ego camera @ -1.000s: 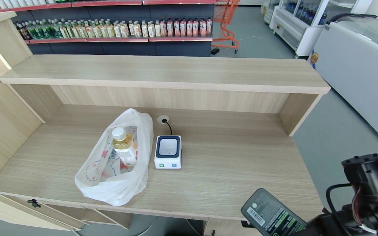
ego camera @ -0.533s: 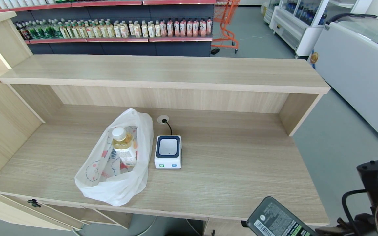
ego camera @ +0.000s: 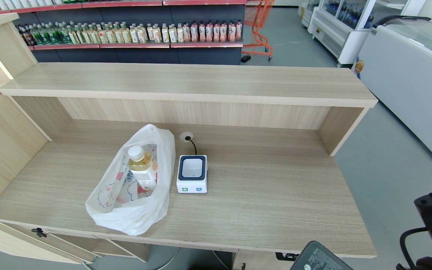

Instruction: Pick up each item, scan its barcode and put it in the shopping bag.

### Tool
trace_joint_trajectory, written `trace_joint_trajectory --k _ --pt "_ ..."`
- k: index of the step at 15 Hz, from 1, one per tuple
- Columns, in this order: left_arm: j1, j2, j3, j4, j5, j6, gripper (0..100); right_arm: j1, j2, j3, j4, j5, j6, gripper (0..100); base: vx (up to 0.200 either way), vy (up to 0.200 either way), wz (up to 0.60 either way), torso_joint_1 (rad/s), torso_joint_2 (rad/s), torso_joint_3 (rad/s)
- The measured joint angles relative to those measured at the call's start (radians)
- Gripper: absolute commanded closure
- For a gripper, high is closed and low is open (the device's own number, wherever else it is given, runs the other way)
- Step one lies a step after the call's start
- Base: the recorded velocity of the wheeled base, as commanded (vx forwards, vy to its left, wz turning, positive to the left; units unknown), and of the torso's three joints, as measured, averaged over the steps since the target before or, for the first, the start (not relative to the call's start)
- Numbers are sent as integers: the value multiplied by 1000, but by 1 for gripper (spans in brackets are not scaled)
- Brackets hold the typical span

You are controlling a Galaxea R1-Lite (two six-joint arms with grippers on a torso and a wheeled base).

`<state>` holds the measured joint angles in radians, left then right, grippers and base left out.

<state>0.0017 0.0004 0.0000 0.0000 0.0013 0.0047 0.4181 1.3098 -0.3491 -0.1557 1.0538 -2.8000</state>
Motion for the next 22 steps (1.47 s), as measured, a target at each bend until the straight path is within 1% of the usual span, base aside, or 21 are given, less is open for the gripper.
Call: trace_joint_trajectory --k 4,16,17,18,20,22 --pt "-1 0 0 0 0 0 0 27 -3 0 0 0 0 100 0 0 0 0 0 0" --pt "0 0 0 0 0 0 0 61 -2 -3 1 -1 0 100 0 0 0 0 0 0" --pt "0 0 0 0 0 0 0 58 -3 -10 -1 -1 27 100 0 0 0 0 0 0" --pt "-1 0 0 0 0 0 0 52 -4 -19 -6 -2 109 100 0 0 0 0 0 0" --pt "-1 0 0 0 0 0 0 3 -20 -37 -9 -5 421 100 0 0 0 0 0 0" --pt "-1 0 0 0 0 0 0 -127 -56 -60 -30 -9 735 100 0 0 0 0 0 0"
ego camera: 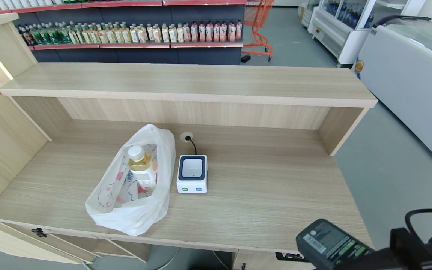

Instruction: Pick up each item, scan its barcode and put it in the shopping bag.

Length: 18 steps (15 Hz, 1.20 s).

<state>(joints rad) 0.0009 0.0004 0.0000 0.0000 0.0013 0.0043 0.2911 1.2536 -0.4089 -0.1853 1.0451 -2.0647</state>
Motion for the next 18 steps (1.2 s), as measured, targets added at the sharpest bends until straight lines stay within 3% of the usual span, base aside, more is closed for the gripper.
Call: trace_joint_trajectory --k 3,6,8,10,12,15,18 --pt "1 0 0 0 0 0 0 -183 -50 -36 -36 -17 642 100 0 0 0 0 0 0" --pt "1 0 0 0 0 0 0 -253 -78 -90 -101 -180 1355 100 0 0 0 0 0 0" --pt "0 0 0 0 0 0 0 -249 -82 -113 -177 -348 1839 100 0 0 0 0 0 0" --pt "0 0 0 0 0 0 0 -210 -70 -127 -257 -523 2258 100 0 0 0 0 0 0" --pt "0 0 0 0 0 0 0 -170 -50 -138 -293 -631 2615 100 0 0 0 0 0 0" --pt "0 0 0 0 0 0 0 -130 -28 -152 -311 -680 2929 100 0 0 0 0 0 0" --pt "0 0 0 0 0 0 0 -112 -27 -158 -313 -683 2979 100 0 0 0 0 0 0"
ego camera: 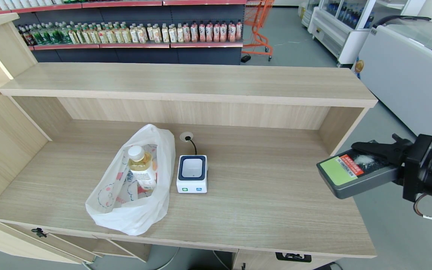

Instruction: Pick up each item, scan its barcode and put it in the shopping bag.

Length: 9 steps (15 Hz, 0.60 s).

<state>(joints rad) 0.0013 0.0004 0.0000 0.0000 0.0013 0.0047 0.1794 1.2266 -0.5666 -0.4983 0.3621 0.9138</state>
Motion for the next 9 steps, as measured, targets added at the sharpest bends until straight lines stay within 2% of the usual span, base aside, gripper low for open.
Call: trace_joint_trajectory --k 5,9 --pt "0 0 0 0 0 3 0 3 -6 -1 16 0 -2 100 0 0 0 0 0 0" --pt "0 0 0 0 -1 0 0 3 -7 -4 15 -1 -1 100 0 200 0 1 -1 0"
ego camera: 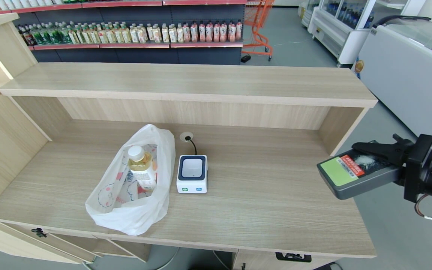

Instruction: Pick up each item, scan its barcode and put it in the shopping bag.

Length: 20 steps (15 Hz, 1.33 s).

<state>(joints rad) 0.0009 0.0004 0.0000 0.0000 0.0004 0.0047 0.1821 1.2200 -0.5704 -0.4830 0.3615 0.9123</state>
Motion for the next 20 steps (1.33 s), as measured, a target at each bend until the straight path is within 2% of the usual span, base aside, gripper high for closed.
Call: trace_joint_trajectory --k 9,15,20 --pt "0 0 0 0 0 1 0 5 50 -1 -6 0 -3 100 0 200 0 1 3 4" --pt "0 0 0 0 1 1 0 26 72 -8 -9 0 -5 100 0 0 0 0 0 0" --pt "0 0 0 0 0 3 0 40 73 -7 -7 0 -18 100 200 0 0 -1 3 3"
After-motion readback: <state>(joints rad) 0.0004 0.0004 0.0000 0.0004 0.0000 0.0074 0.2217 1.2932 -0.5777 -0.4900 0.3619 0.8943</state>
